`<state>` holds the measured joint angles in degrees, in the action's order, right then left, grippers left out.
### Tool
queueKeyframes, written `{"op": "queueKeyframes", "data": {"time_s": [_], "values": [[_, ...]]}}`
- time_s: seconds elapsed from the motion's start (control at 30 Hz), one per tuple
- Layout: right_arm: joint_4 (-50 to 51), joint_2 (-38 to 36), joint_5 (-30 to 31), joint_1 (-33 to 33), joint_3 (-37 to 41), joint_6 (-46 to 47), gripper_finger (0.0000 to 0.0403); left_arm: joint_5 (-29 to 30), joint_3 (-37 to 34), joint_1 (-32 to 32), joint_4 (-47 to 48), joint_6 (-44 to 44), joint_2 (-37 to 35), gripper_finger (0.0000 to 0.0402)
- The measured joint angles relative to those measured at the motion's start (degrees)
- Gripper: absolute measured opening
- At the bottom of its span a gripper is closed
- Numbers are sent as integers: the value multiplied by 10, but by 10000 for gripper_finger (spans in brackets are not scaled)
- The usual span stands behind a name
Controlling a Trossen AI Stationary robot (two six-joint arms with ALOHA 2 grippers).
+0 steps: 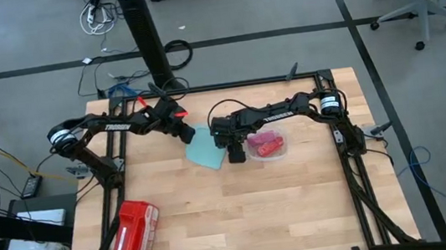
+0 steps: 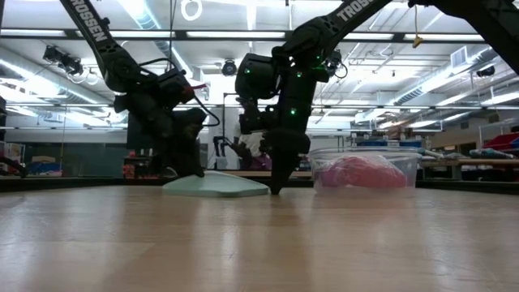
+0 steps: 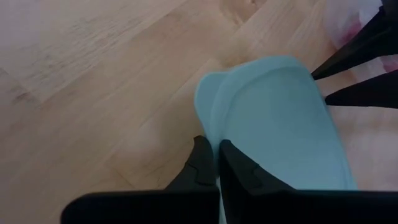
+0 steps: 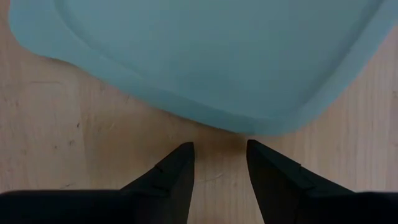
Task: Roll bandage
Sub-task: Close the green tupperware
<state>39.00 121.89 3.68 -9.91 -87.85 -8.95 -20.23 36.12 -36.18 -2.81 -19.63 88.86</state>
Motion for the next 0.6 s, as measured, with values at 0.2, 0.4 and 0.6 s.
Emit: {"op": "queueKeyframes", "data": {"time_s": [0.2,0.4,0.6], "values": [[-5,0,1,0,0,13,150,-3,0,16,1,17,-2,0],[-19,0,4,0,-1,24,149,19,13,22,49,45,-38,0],[-21,0,4,1,-1,24,149,30,20,22,72,49,-82,0]]}}
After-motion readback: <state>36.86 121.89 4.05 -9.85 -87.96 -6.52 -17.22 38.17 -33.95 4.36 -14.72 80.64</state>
